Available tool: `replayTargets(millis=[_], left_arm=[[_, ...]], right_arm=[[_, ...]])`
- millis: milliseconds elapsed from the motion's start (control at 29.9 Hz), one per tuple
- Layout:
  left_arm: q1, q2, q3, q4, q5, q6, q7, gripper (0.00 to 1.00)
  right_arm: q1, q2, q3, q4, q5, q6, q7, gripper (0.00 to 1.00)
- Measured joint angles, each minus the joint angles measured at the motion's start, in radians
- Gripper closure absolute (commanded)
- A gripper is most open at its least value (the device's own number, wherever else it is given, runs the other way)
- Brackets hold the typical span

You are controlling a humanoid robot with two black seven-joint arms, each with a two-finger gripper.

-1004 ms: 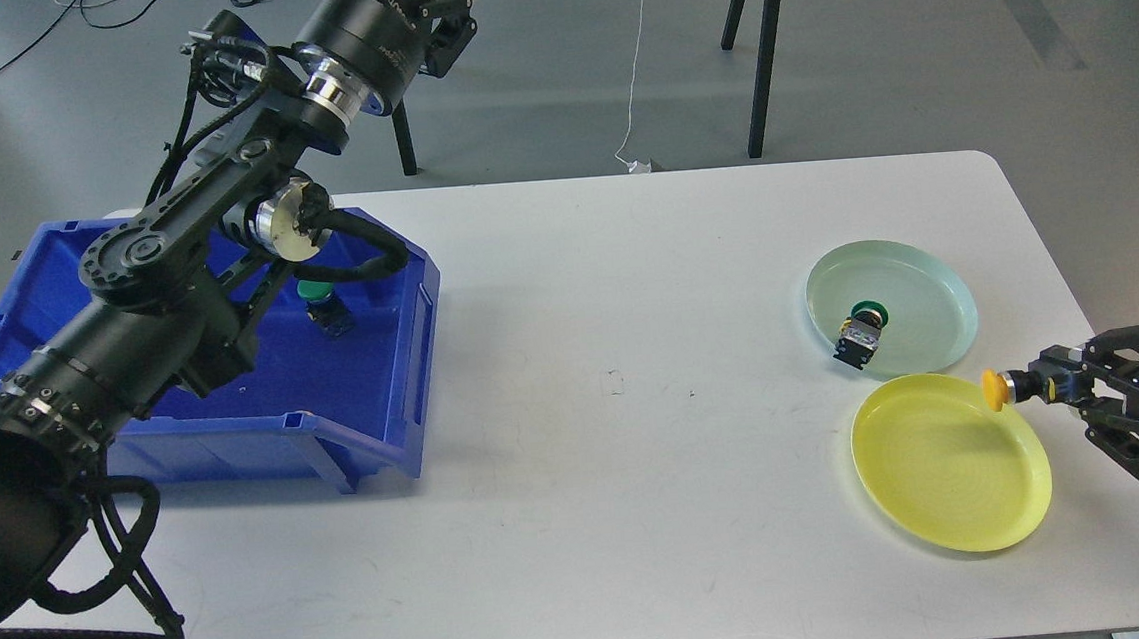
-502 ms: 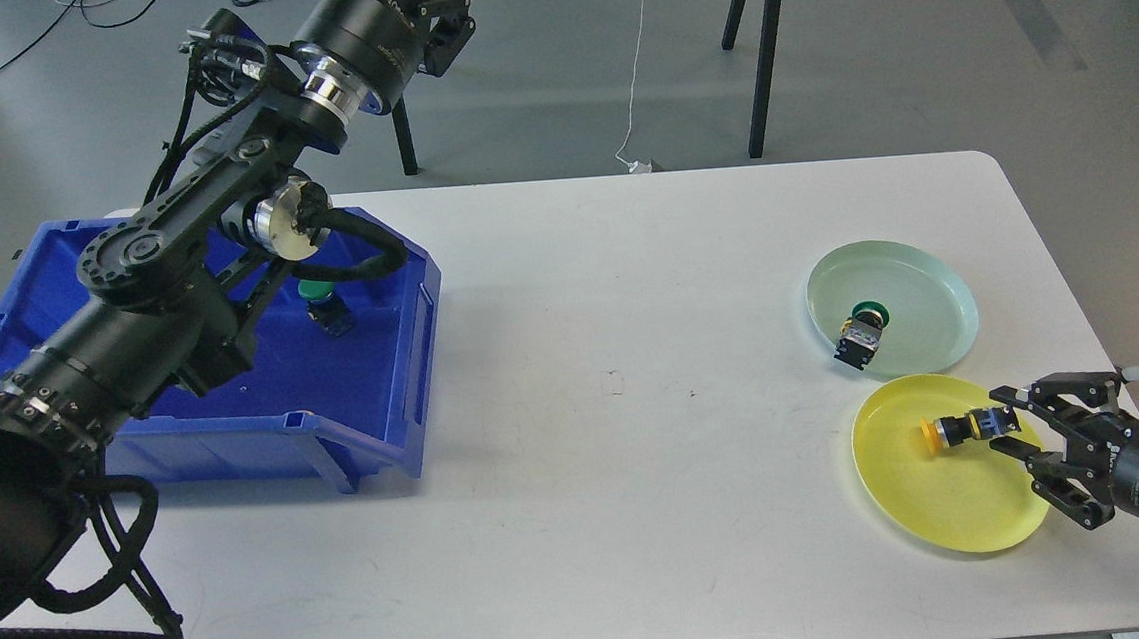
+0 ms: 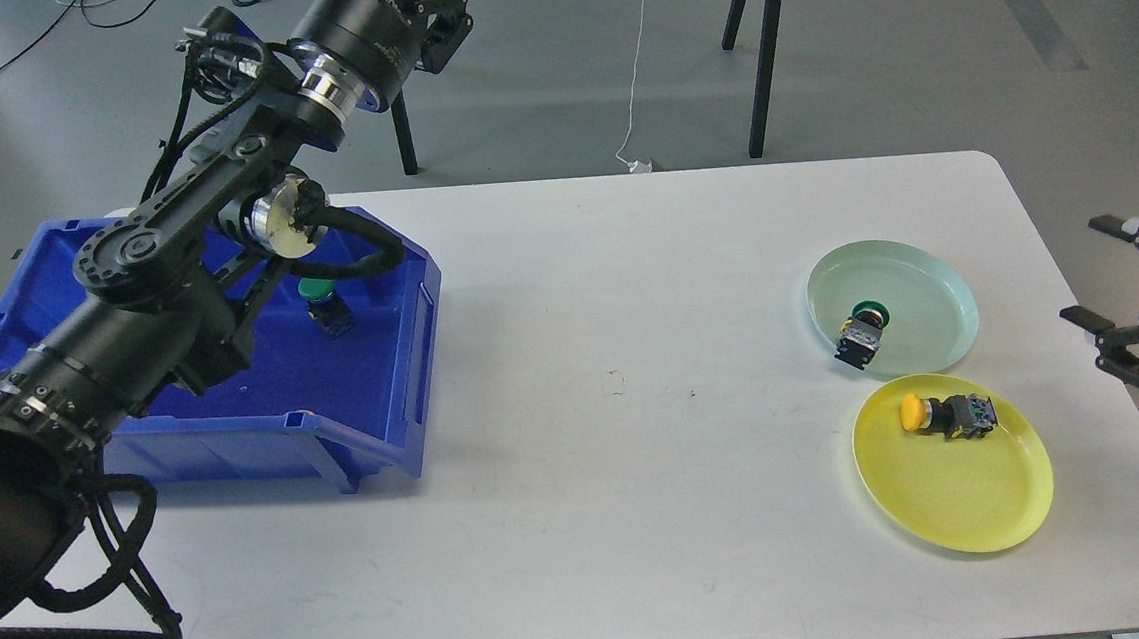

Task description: Pass button and place on color plate

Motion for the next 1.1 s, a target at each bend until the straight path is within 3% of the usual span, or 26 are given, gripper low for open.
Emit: replayTargets(millis=[167, 368, 502, 669, 903, 1104], left_arm=[[0.002, -0.005, -0.012, 0.013, -0.003, 0.0, 0.001, 0.01], [0.003, -0.005, -0.014, 0.031, -0.095, 0.001, 0.002, 0.01], [0.003, -0.003, -0.035, 0.071, -0.173, 0.003, 0.002, 0.01], [0.005, -0.002, -0.076, 0.113, -0.258, 0.0, 0.002, 0.01], [0.02, 0.014, -0.09, 0.135, -0.352, -0.003, 0.002, 0.01], [0.03, 0.016, -0.092, 0.159, -0.412, -0.038, 0.002, 0.01]], right_arm=[[0.133, 0.138, 0.108, -0.056, 0.038, 0.0, 0.008, 0.01], [0.341, 0.314, 0.123, -0.202, 0.04, -0.001, 0.042, 0.01], [0.424, 0.407, 0.129, -0.252, 0.059, 0.003, 0.041, 0.01], [0.527, 0.481, 0.12, -0.36, 0.172, 0.017, 0.032, 0.01], [0.752, 0.596, 0.044, -0.66, 0.199, 0.107, 0.013, 0.01], [0.815, 0.605, -0.039, -0.714, 0.201, 0.111, 0.003, 0.01]])
